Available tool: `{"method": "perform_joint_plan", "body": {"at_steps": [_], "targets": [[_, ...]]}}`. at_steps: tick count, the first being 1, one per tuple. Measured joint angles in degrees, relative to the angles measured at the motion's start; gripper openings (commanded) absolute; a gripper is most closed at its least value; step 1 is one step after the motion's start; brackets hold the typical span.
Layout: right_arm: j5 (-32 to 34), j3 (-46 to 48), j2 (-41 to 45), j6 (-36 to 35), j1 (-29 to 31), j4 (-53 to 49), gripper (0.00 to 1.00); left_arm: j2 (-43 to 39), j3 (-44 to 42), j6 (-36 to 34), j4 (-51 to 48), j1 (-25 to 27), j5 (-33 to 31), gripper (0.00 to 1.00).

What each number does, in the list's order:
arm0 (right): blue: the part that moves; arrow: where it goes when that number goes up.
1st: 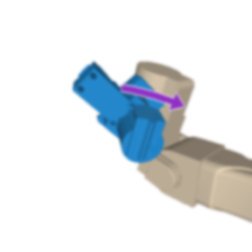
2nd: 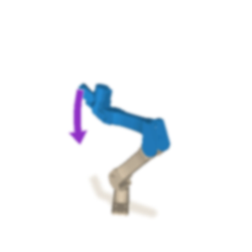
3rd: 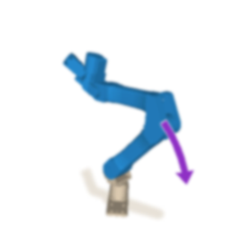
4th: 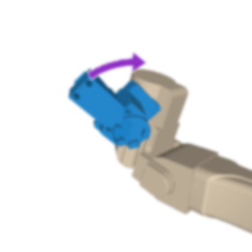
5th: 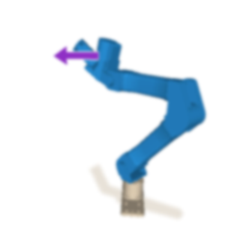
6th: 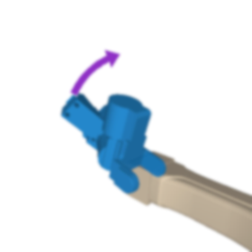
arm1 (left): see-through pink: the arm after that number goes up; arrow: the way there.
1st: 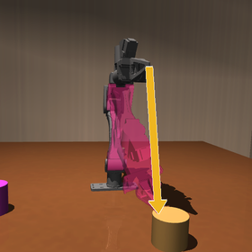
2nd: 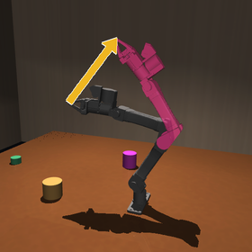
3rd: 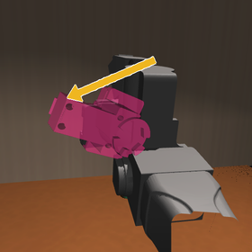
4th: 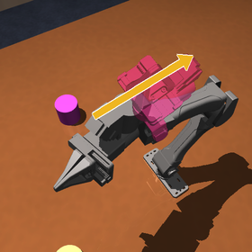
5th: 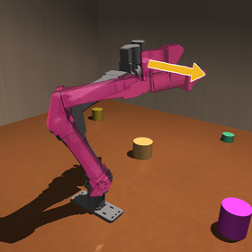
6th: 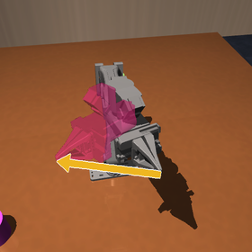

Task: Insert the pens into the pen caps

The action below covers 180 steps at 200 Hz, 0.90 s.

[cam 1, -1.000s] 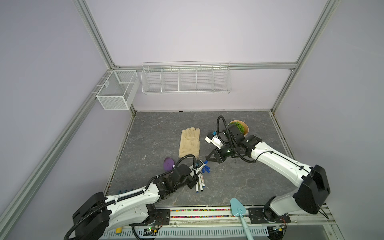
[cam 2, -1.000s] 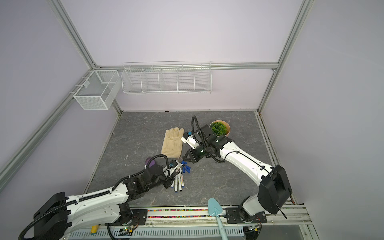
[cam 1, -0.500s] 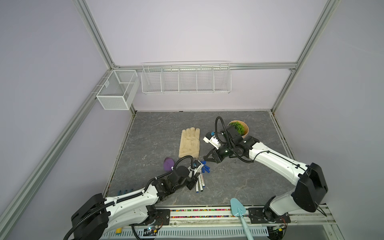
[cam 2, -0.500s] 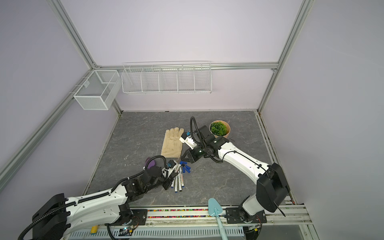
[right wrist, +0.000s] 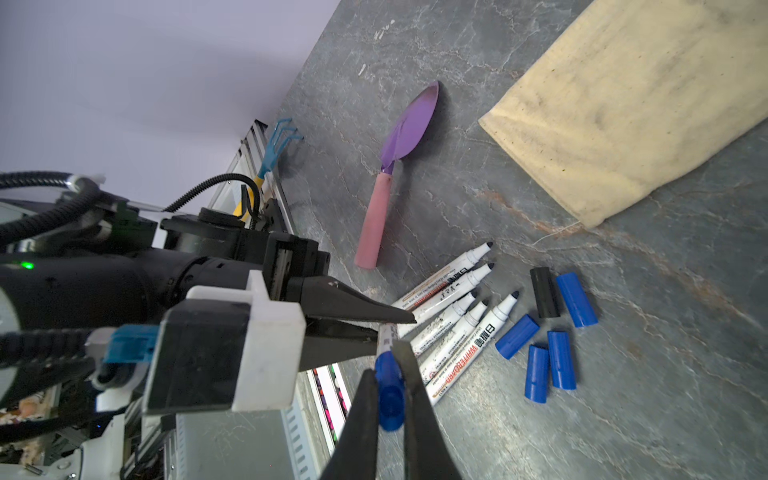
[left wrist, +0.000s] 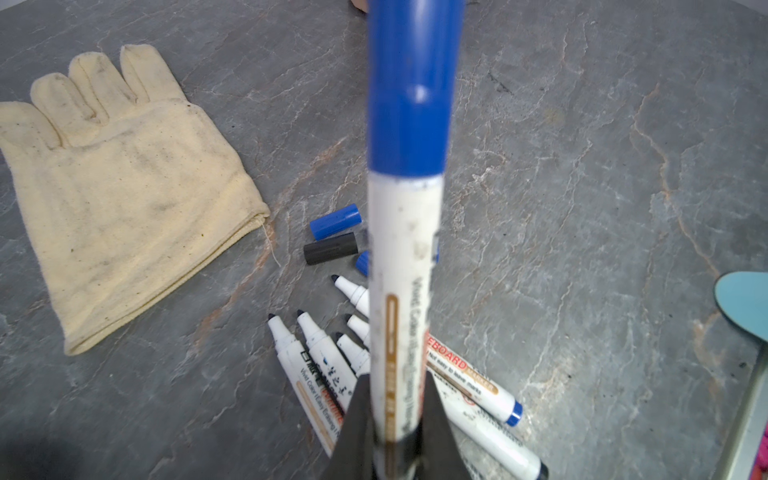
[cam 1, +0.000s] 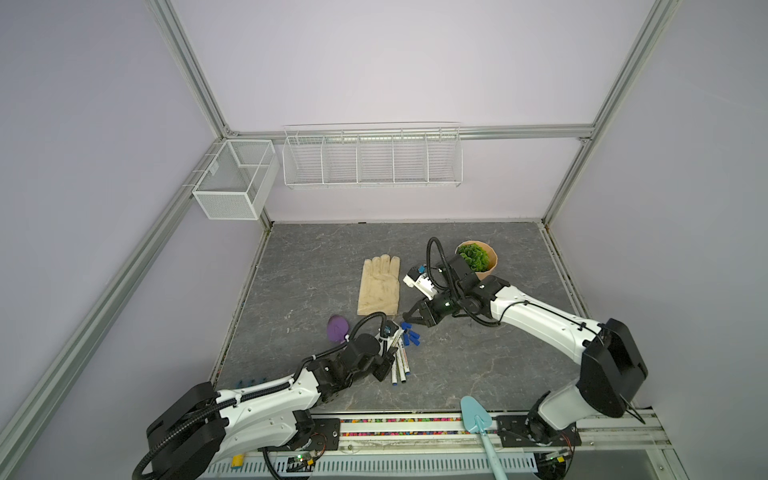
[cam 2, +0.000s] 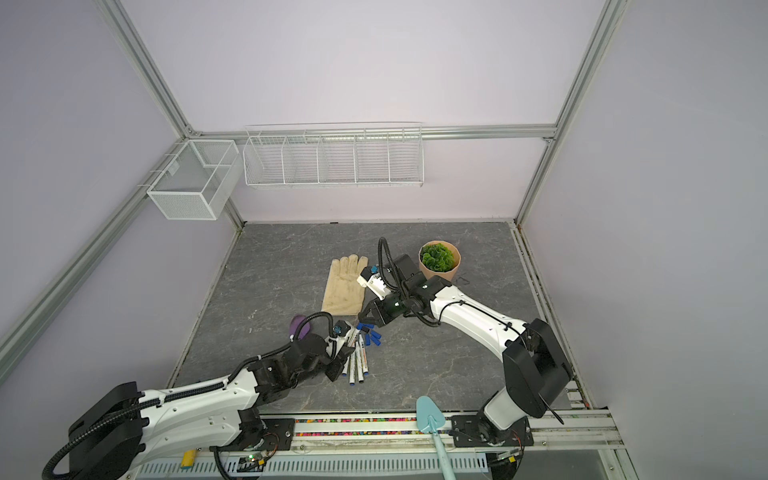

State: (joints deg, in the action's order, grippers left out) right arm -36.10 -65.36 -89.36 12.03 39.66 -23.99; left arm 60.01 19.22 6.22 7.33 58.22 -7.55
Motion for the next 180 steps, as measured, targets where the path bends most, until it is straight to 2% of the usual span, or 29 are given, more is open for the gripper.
{"method": "perform_joint_plan", "body": {"at_steps": [45, 95, 150, 167, 174, 180], "targets": [[-2.8, 3.3, 0.1, 5.5, -6.0, 3.7, 0.09, 0.1, 0.0, 2.9, 5.0, 0.3, -0.2, 0.0], [-2.7, 6.0, 0.6, 9.3, -7.9, 6.0, 0.1, 1.0, 0.0, 5.3, 7.2, 0.7, 0.5, 0.0], [-1.0, 11.3, 7.6, 12.5, -11.8, 9.1, 0.1, 5.6, 3.0, 9.3, 12.0, 1.2, 3.2, 0.0], [2.4, 12.3, 9.5, 12.4, -13.6, 8.9, 0.14, 7.4, 4.5, 12.4, 13.5, 0.7, 1.2, 0.0], [3.6, 12.8, 9.7, 12.4, -14.1, 8.2, 0.19, 7.8, 5.4, 13.4, 14.5, 0.4, 0.2, 0.0], [4.7, 13.2, 9.7, 12.6, -14.1, 7.7, 0.31, 8.2, 6.4, 14.4, 15.6, 0.2, -0.5, 0.0]]}}
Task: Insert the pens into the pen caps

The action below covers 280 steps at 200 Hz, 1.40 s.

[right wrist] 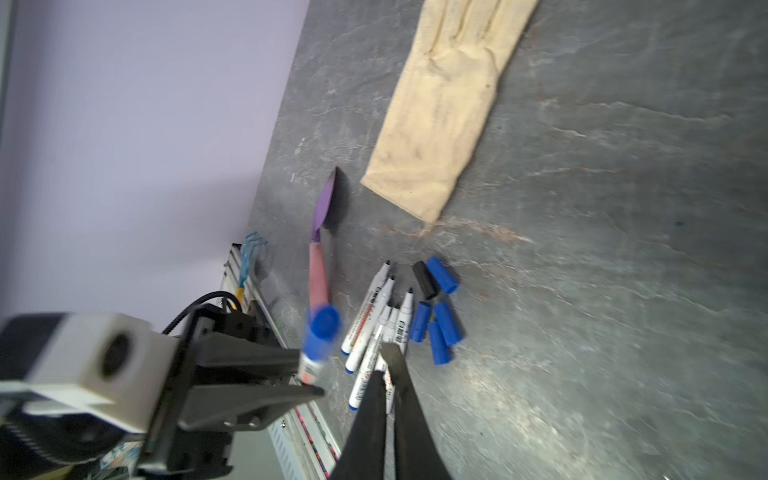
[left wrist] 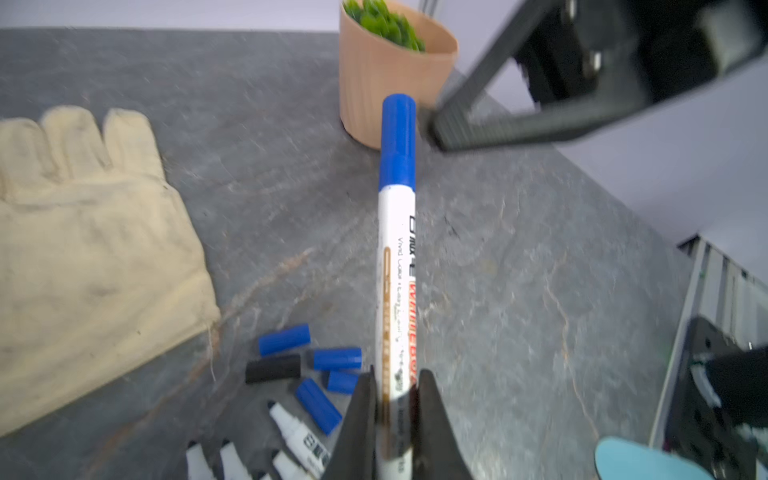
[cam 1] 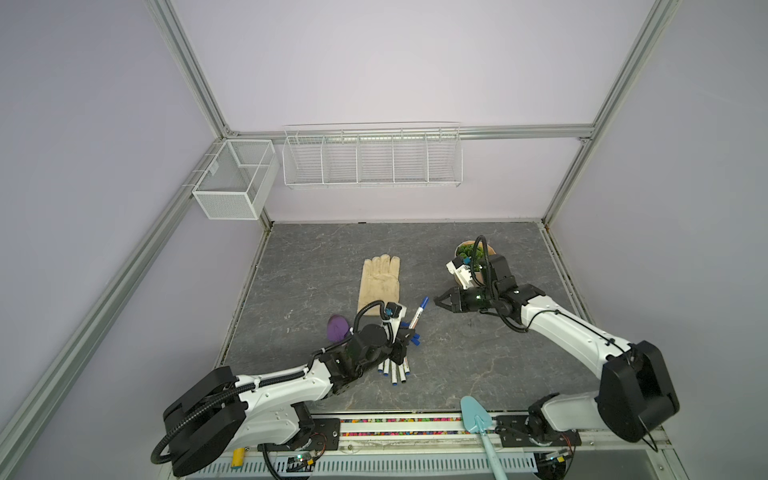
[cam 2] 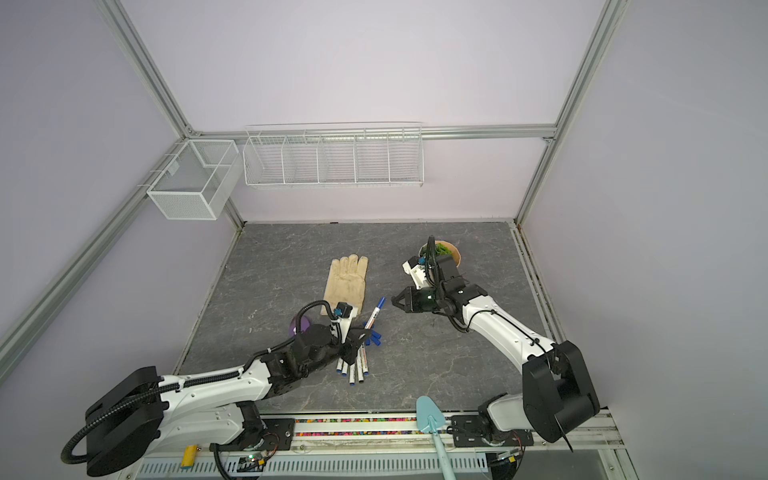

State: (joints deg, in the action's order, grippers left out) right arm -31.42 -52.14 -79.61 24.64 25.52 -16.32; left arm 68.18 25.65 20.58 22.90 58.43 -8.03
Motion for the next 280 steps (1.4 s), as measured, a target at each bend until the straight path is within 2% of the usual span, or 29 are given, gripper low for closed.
{"method": "perform_joint_plan", "body": {"at_steps": [11, 28, 65, 109, 150, 181, 200, 206, 218, 230, 248, 280], "targets": [[1.5, 0.5, 0.0, -0.3, 0.0, -0.8, 0.46, 0.5, 1.5, 1.3, 1.8, 0.0, -0.8, 0.0], [3.5, 0.8, 0.2, -0.1, 0.0, -1.3, 0.53, 1.4, 2.7, 3.0, 3.8, 0.0, -1.8, 0.0], [8.3, 0.8, 3.0, 0.1, -0.4, -1.3, 0.52, 2.7, 2.7, 7.5, 2.4, -1.2, -5.4, 0.0], [13.0, 0.8, 5.4, -0.3, -1.2, -2.3, 0.51, 3.3, 3.4, 15.7, -8.7, -12.8, -6.5, 0.0], [13.9, 1.9, 5.4, -0.5, -1.4, -2.6, 0.51, 9.6, 7.2, 18.0, -15.9, -19.5, -5.2, 0.0], [14.1, 2.0, 5.4, -0.8, -1.4, -3.3, 0.51, 15.6, 10.4, 17.4, -17.9, -20.4, -5.0, 0.01], [14.1, 2.0, 5.4, -1.1, -1.4, -3.8, 0.51, 19.9, 14.0, 16.5, -18.8, -20.6, -4.9, 0.13], [14.2, 1.9, 5.4, -1.2, -1.4, -4.1, 0.51, 21.0, 15.0, 16.3, -19.1, -20.6, -4.7, 0.26], [14.3, 1.6, 5.4, -1.6, -1.4, -4.8, 0.5, 22.7, 17.0, 15.4, -20.4, -20.7, -4.2, 0.47], [14.3, 1.4, 5.4, -2.1, -1.4, -5.2, 0.5, 23.5, 18.4, 14.7, -21.1, -20.7, -3.4, 0.59], [14.2, 1.4, 5.4, -2.6, -1.4, -5.7, 0.5, 23.2, 18.9, 14.1, -21.6, -20.7, -2.1, 0.68], [14.0, 1.4, 5.4, -2.9, -1.4, -5.7, 0.5, 19.4, 17.2, 13.2, -22.3, -20.7, -0.2, 0.68]]}}
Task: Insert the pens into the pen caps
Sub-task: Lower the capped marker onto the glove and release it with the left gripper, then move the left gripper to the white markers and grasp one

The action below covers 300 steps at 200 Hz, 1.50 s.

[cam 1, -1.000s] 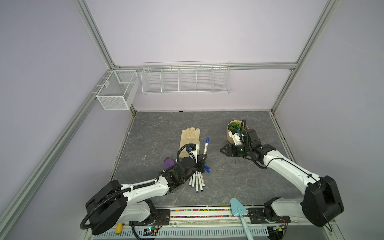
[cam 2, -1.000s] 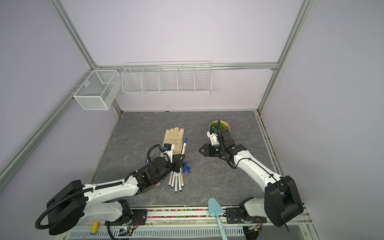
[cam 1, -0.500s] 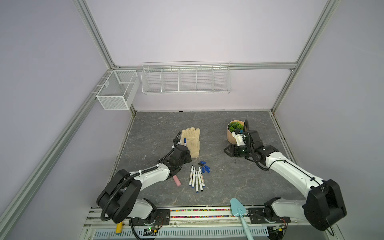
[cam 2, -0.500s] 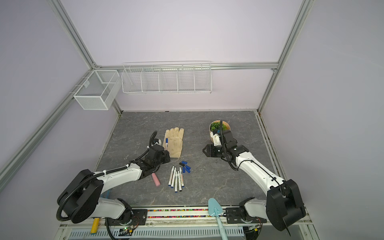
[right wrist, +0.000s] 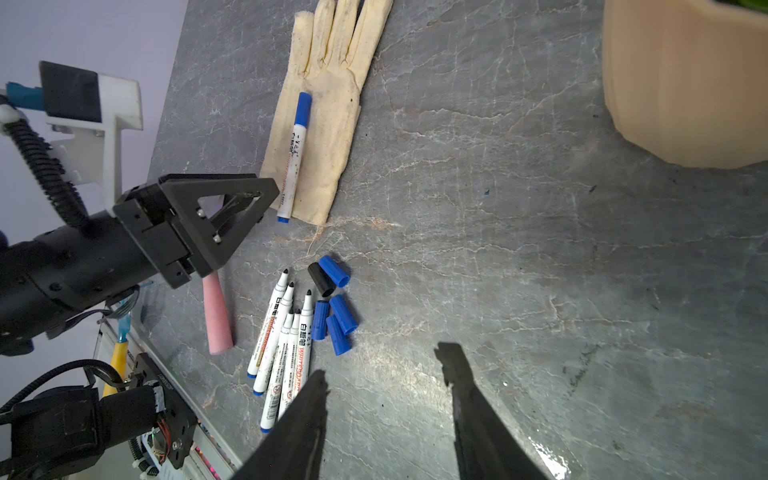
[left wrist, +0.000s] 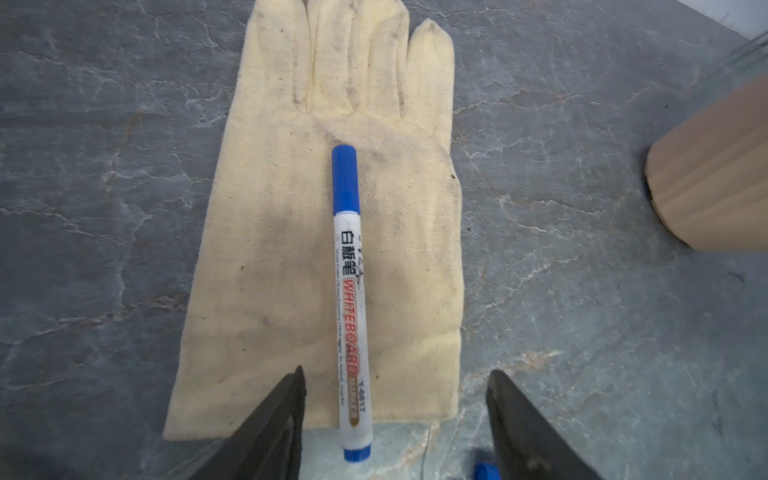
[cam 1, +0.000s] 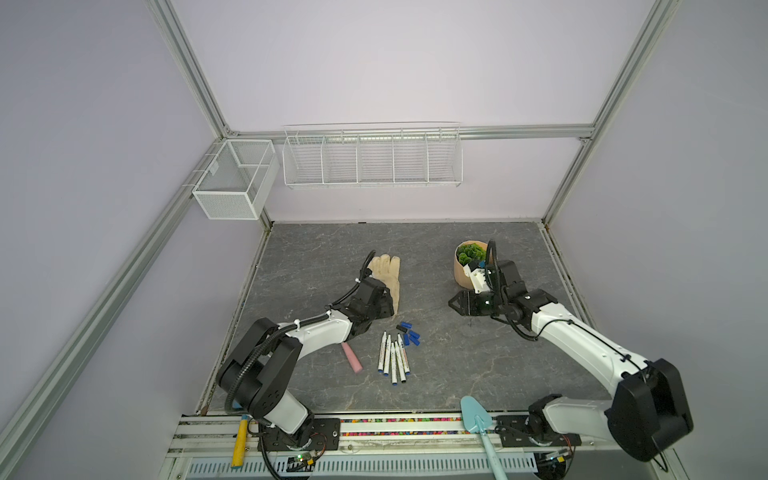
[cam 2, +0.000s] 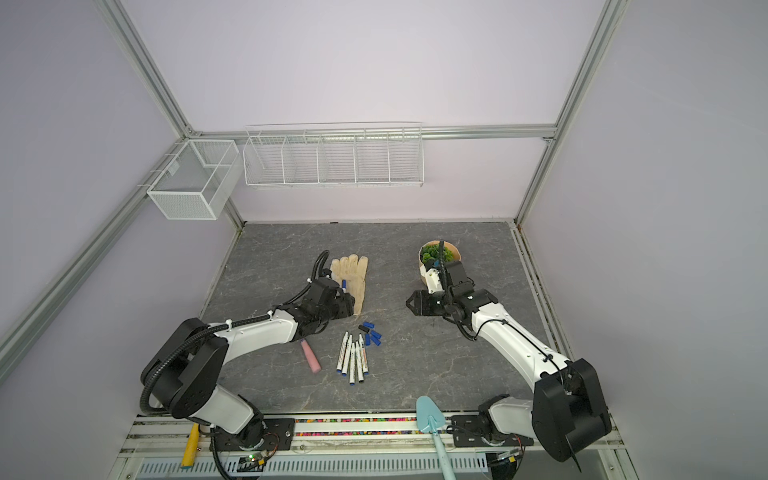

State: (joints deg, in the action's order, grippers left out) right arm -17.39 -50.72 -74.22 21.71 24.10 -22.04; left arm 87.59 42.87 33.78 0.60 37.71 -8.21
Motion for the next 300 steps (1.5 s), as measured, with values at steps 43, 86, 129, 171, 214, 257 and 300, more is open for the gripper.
{"method": "perform_joint_plan", "body": {"at_steps": [43, 86, 129, 171, 214, 257, 300], "targets": [[0.0, 0.0, -0.5, -0.3, 0.0, 0.0, 0.5, -8.5, -5.2, -0.2, -3.0, 3.9, 0.5, 0.69], [0.1, 0.0, -1.8, -0.6, 0.0, 0.0, 0.49, -10.1, -6.9, -0.5, -12.6, 12.3, -1.9, 0.69], [0.7, 0.0, -2.9, -1.0, 0.0, -0.3, 0.49, -15.1, -9.8, -1.6, -15.2, 13.8, -1.5, 0.7], [1.1, 0.0, -4.0, -1.2, 0.0, -1.0, 0.48, -22.5, -13.3, -1.2, -16.7, 13.8, -1.1, 0.69], [1.1, 0.0, -4.7, -1.4, 0.0, -1.3, 0.47, -23.4, -15.5, 0.0, -18.6, 13.8, -0.7, 0.68], [1.1, 0.0, -4.7, -1.4, 0.0, -1.4, 0.47, -21.5, -15.6, 0.4, -19.1, 13.8, -0.8, 0.64], [1.1, 0.0, -4.7, -1.4, 0.0, -1.5, 0.47, -18.8, -15.6, 0.4, -18.9, 13.8, -0.7, 0.62]]}}
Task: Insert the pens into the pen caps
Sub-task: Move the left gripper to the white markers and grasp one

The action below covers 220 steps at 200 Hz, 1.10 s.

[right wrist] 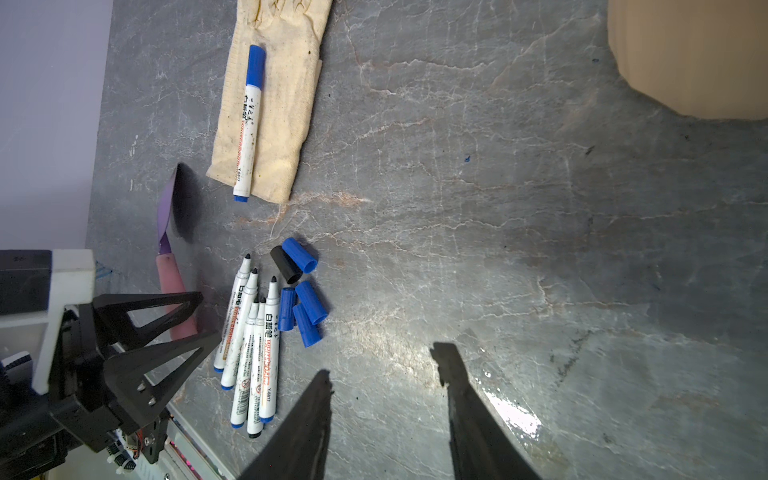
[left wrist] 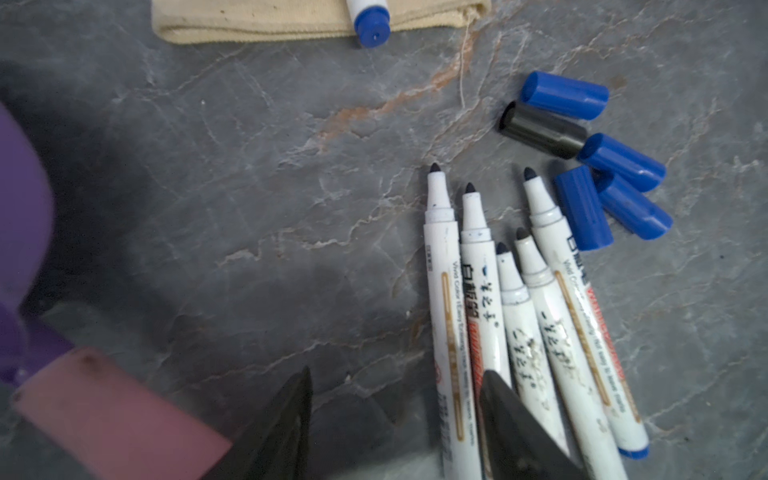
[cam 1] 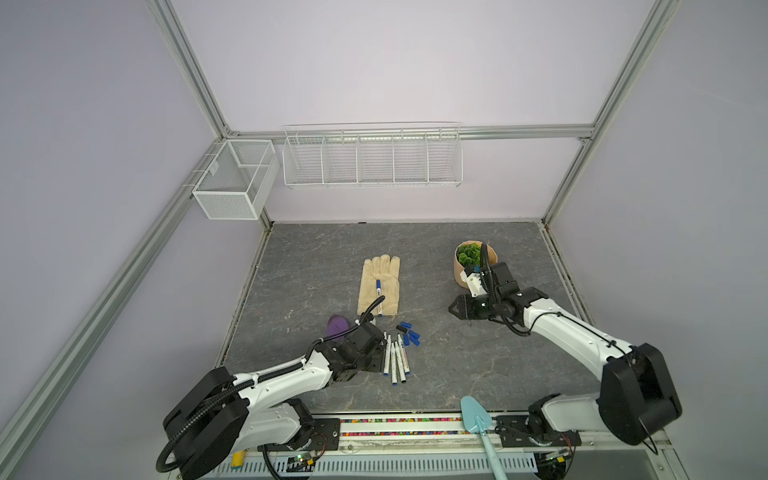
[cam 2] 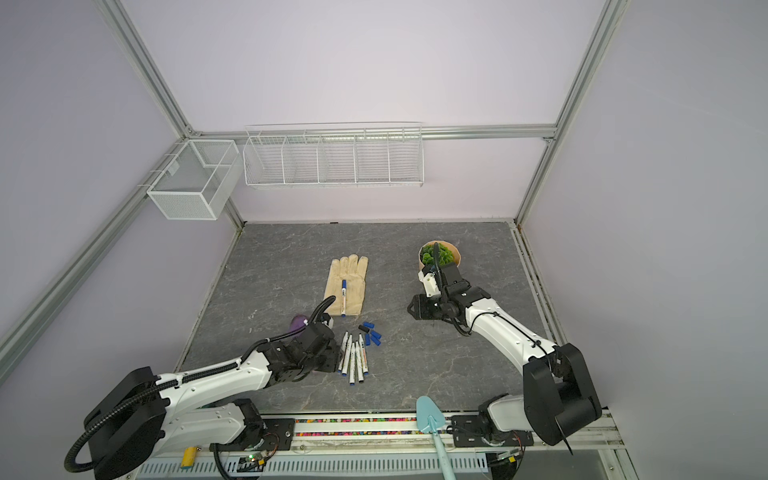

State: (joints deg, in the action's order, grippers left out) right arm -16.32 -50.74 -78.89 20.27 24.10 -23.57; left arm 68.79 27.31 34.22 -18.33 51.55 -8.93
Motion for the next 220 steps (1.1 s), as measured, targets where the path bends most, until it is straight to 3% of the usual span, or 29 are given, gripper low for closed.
{"method": "perform_joint_plan", "body": {"at_steps": [62, 120, 174, 220], "targets": [[0.0, 0.0, 0.0, -0.2, 0.0, 0.0, 0.47, 1.5, 0.1, 0.4, -0.4, 0.0, -0.2, 0.54], [0.0, 0.0, 0.0, -0.2, 0.0, 0.0, 0.47, 2.0, 1.1, 3.1, -3.8, 0.2, -1.6, 0.31], [0.2, 0.0, 0.0, -0.1, 0.0, 0.0, 0.47, 4.4, 3.3, 5.2, -7.3, 0.4, -3.6, 0.19], [0.4, 0.0, 0.0, 0.1, 0.0, 0.0, 0.47, 7.2, 5.6, 5.0, -7.5, 0.6, -4.9, 0.01]]}}
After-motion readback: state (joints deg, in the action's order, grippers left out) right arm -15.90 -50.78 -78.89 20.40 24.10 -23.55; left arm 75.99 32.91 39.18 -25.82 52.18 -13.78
